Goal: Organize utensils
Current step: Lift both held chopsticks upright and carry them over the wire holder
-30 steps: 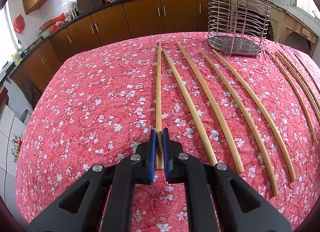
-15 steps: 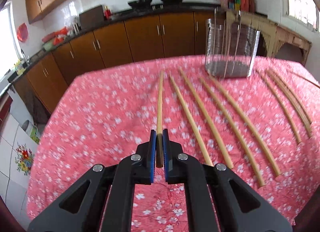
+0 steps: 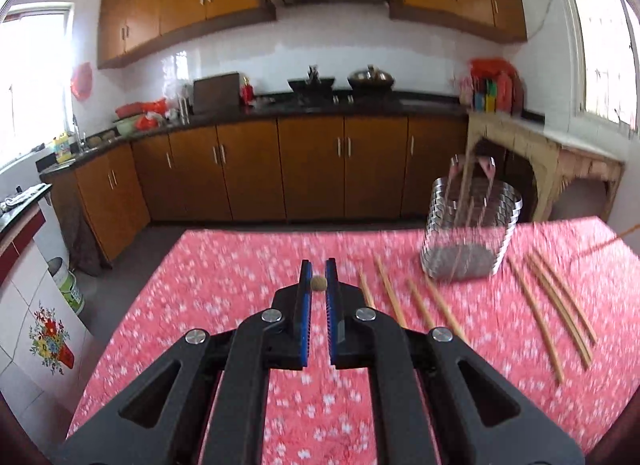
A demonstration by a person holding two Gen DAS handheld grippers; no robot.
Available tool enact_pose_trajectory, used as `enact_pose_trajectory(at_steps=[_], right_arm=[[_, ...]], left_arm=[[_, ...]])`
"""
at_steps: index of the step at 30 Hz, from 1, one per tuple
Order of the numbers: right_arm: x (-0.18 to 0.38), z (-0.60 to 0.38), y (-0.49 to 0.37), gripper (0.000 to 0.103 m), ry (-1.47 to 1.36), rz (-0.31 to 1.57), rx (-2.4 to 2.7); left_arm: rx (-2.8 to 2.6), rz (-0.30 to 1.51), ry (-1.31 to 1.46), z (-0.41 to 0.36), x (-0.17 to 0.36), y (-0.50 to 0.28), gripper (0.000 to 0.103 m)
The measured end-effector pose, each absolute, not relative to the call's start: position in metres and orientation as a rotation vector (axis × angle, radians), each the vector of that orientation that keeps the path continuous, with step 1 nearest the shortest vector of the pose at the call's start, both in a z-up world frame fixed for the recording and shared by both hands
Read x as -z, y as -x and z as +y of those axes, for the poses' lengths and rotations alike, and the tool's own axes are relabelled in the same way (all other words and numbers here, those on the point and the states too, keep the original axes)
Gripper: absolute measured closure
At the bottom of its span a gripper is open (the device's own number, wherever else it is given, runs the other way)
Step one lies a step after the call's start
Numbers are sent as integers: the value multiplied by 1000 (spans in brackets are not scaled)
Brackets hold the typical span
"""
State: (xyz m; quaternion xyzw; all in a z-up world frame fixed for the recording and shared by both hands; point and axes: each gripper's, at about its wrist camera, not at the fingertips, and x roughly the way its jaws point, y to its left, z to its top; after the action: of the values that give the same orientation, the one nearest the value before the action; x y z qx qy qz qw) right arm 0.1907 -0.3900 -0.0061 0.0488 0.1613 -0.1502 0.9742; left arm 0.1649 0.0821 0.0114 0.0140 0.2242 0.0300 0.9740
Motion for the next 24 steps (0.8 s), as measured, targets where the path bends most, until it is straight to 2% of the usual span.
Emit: enact_pose_trajectory(at_steps=[9, 24], right_arm=[[-30, -387, -204, 95, -127, 264, 250], [-121, -348, -195, 95, -187, 107, 33]], left_arm=[[-96, 374, 13, 87, -40, -182, 96], [-24, 256, 109, 76, -103, -189, 96]])
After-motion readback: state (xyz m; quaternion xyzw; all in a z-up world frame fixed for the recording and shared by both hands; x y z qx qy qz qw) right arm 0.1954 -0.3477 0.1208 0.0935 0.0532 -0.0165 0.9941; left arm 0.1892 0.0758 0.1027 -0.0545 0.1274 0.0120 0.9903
